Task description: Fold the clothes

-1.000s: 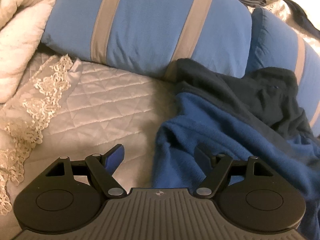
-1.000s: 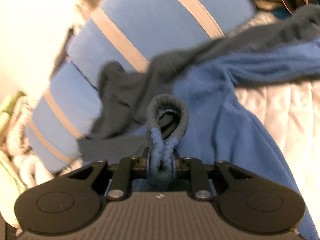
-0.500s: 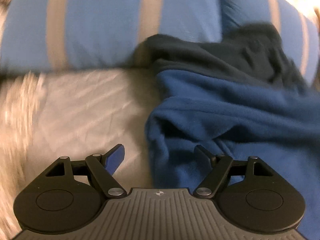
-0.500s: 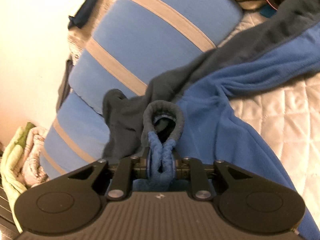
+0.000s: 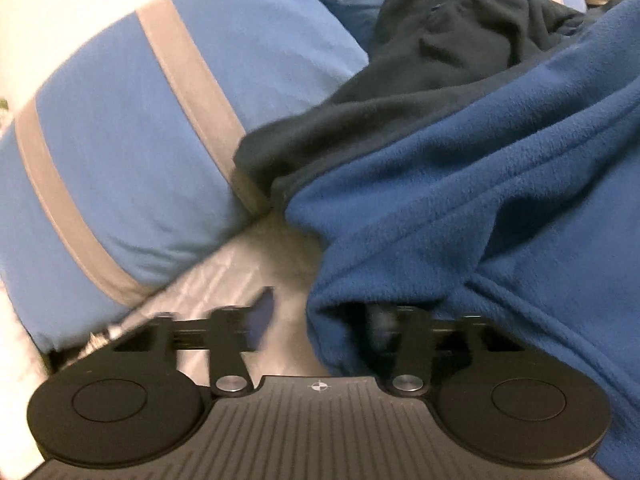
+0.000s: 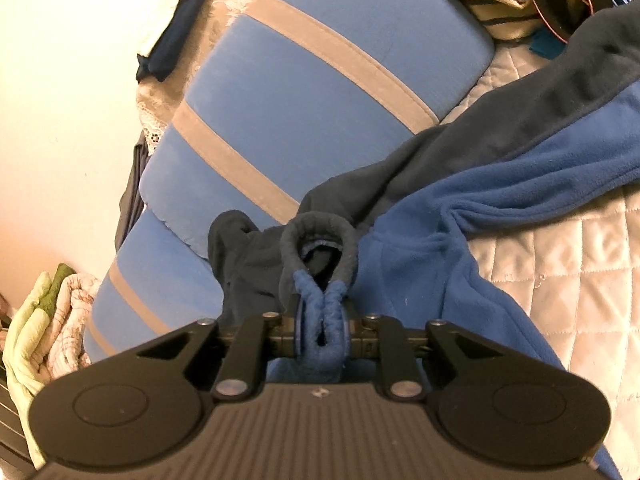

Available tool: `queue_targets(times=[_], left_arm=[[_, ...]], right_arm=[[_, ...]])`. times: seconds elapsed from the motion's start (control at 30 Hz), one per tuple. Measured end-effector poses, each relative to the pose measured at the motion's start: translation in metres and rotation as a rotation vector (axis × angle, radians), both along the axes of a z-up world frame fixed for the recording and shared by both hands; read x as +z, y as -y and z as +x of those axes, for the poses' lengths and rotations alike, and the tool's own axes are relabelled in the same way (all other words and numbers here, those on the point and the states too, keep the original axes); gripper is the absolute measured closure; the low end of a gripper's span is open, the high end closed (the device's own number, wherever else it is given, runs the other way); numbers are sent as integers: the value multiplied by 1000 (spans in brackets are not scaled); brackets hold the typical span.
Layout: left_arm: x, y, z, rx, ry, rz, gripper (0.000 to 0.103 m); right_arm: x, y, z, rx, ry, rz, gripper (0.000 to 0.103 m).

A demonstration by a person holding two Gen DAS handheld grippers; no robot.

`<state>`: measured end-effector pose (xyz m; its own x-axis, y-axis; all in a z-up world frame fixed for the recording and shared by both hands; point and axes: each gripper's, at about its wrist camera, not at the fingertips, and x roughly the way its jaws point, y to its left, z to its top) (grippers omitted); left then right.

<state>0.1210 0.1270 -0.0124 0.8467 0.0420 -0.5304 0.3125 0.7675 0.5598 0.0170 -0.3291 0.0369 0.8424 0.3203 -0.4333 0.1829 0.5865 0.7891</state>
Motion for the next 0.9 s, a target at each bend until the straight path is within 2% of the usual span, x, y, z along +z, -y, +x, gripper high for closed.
queue_targets(times=[0.17, 0.23, 0.3, 0.43, 0.47, 0.53, 0.7, 0.77, 0.8, 0.9], left_arm=[[24, -18, -20, -40, 115, -71, 91], [25, -32, -25, -39, 106, -100, 91], [13, -36, -29, -50, 74, -70, 91], [-23, -23, -41, -123, 24, 140, 91], [-27, -19, -44, -147, 34, 200, 91], [-29, -11, -51, -195, 53, 323, 89], [-26, 0, -64, -256, 32, 519, 84], [-19, 1, -72, -288, 22, 520, 70], [-13, 1, -75, -302, 23, 495, 63], [3, 2, -75, -307, 35, 396, 57]], right_arm=[[-9, 7, -7, -1, -25, 45, 84], [-20, 7, -12, 8, -84, 74, 84], [-34, 4, -16, 26, -173, 86, 84], [-64, -2, -20, 42, -384, 80, 85], [-67, -4, -21, 46, -407, 72, 85], [-71, -7, -23, 58, -426, 47, 85], [-65, -11, -24, 76, -423, 16, 85], [-65, -11, -24, 81, -428, 15, 85], [-64, -11, -24, 84, -429, 11, 85], [-62, -13, -25, 93, -429, -1, 85]])
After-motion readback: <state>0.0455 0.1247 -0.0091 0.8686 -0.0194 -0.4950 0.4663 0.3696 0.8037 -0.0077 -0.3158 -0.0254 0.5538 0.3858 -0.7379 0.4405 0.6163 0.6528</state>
